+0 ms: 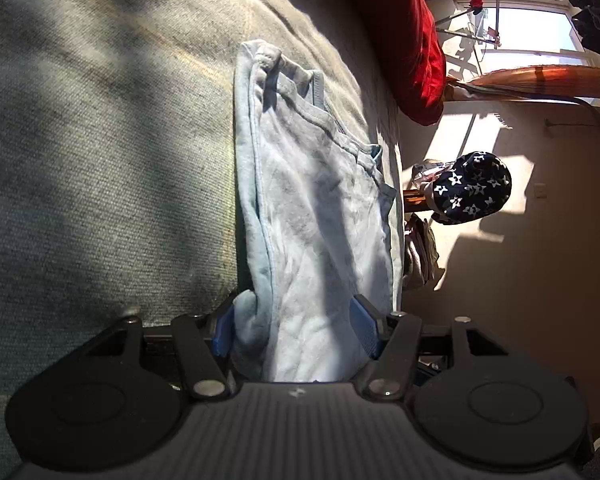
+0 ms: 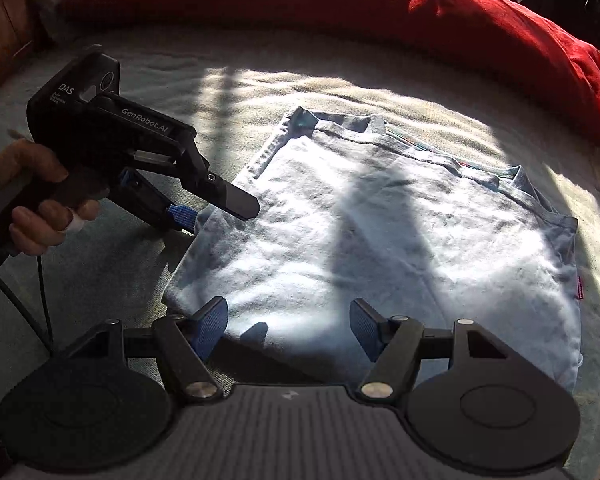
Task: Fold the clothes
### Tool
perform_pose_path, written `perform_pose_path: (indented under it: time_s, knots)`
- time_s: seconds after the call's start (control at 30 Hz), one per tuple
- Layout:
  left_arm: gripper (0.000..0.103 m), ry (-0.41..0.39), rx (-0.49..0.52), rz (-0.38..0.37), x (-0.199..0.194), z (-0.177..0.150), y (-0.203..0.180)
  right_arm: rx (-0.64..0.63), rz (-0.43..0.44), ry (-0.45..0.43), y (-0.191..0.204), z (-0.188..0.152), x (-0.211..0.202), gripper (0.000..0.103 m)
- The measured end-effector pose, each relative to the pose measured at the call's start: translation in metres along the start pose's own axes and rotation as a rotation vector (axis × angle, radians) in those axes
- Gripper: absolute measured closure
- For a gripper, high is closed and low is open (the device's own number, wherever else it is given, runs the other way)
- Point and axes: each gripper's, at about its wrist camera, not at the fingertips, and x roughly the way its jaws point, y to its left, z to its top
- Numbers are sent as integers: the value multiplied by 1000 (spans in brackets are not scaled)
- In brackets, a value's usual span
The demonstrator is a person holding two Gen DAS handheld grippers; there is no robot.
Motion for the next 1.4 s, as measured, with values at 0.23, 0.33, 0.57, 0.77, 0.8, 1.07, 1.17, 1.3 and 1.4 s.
perform_pose_path:
  time_s: [0.23, 0.33, 0.57, 0.77, 0.8, 1.07, 1.17, 1.3, 1.4]
  knots:
    - [43, 40, 30, -2, 4, -3, -6, -23, 11, -12, 7, 6, 0, 31]
    - [43, 75, -12, -26, -1, -23, 2, -22, 13, -12, 6, 6, -1, 31]
    - [43, 72, -38, -43, -9, -32, -3, -58, 28, -7, 12, 4, 3, 31]
    - [41, 62, -35, -87, -18, -30, -13, -262, -21, -27, 38, -5, 16, 31]
    - [41, 61, -36, -95, -19, -30, -14, -314, -39, -33, 44, -7, 20, 31]
    - [40, 57, -53, -127, -18, -28, -20, -540, -179, -78, 92, -25, 48, 31]
    - [40, 61, -55, -138, -18, -28, -23, -568, -283, -114, 104, -29, 55, 31]
    - [39, 68, -41, -118, -23, -29, -27, -587, -383, -127, 100, -27, 66, 32]
    - [39, 43, -25, -69, -22, -18, -26, -598, -379, -131, 93, -21, 64, 57]
